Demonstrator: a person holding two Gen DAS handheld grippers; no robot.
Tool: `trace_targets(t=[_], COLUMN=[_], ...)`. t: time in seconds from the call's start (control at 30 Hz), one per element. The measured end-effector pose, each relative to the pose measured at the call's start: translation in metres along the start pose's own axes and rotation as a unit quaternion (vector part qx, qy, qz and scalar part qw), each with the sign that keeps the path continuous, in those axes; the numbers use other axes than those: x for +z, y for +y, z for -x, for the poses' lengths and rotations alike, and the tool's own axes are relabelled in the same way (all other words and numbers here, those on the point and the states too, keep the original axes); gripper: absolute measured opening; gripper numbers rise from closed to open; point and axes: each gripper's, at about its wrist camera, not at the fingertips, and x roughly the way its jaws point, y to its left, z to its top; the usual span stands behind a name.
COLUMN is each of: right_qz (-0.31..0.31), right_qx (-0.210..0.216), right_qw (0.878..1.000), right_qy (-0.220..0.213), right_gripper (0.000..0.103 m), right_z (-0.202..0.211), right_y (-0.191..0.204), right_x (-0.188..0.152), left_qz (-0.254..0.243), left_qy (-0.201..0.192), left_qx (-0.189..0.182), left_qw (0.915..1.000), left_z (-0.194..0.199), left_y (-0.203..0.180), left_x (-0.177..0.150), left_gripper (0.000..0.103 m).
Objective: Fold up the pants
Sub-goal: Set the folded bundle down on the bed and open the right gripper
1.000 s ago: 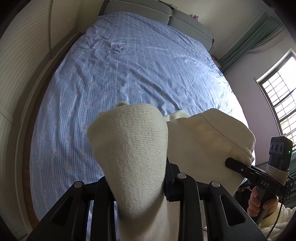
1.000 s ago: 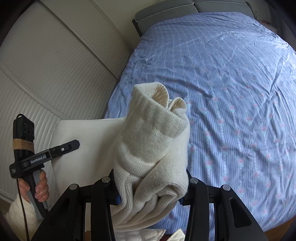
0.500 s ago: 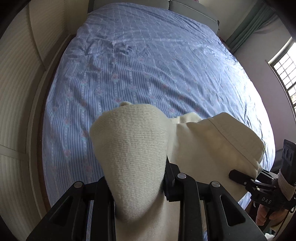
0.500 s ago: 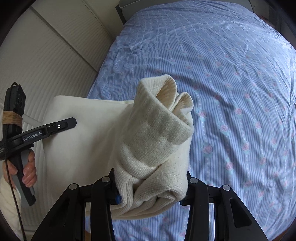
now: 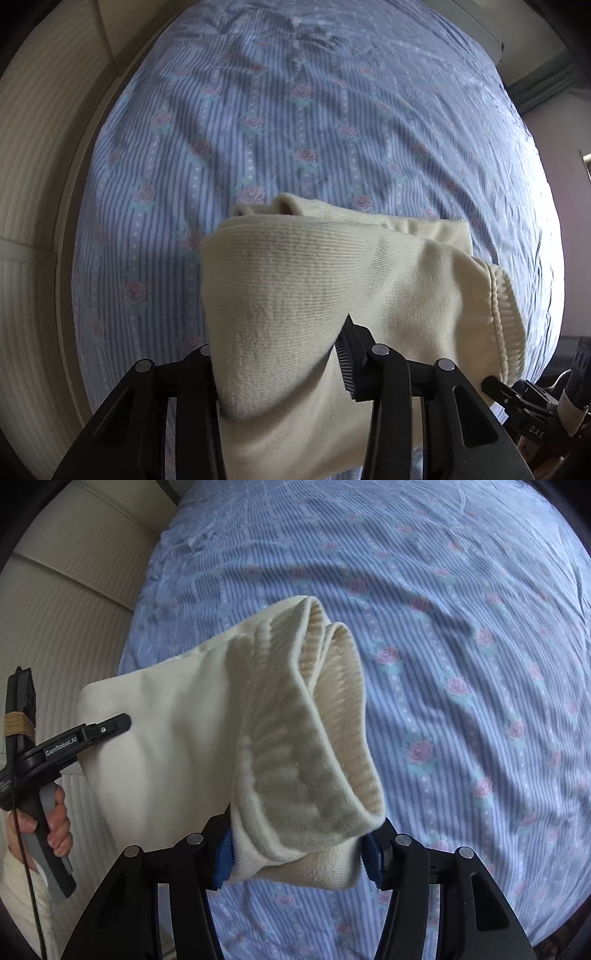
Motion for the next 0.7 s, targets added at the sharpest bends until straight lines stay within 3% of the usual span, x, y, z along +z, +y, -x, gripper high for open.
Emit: trace_targets(t=[0.07,0.2,0.23,0.3,0.47,0.57,0.7], right_qz=[0.002,0.015,0.024,0.044,0.118,0.149,0.16], right_qx=[-0.017,-0.077,-0.109,-0.113,-0.098,-0.072,-0.058], right_qw=[1.0,0.997,0.993,0.992,0.983,0.977,0.972], right_qy=[-0.003,-0.026,-0.032,-0.047,-0.105,-0.133,-0.162], right_gripper=[0.064,0.066,0.066,0.066,0.069,0.08,0.083], right_z=[0.003,0.015,0.019,0.034,0.093,0.134,0.188], right_y=[-0.01,-0.026,-0.027,-0.029,-0.029,-0.032,-0.048], right_x=[-0.004,-0.005,-0.003,-0.001,-0.018,-0.033,-0.063], left_qz=[0.009,-0.005,-0.019,-0.051,-0.099,-0.127,-0.152], left_qy=[-0.016,-0.057,-0.062,-0.081,-0.147,-0.186,-0.226], left_qx=[0.023,0.133,0.145,0.164,0.189,0.178,0.165], left_qw=[0.9996,0.9895,0.9873,0.9818,0.9659,0.9578,0.9479], left_z=[0.008,0.038,0.046,0.065,0.123,0.158,0.195], left_y=[0.005,0.002,-0.002,-0.011,-0.053,-0.087,-0.139], left_x=[-0.005,-0.017,-0.022,-0.036,-0.092,-0.13,-0.176], left_gripper=[0.057,0.062,0.062,0.062,0.076,0.087,0.094])
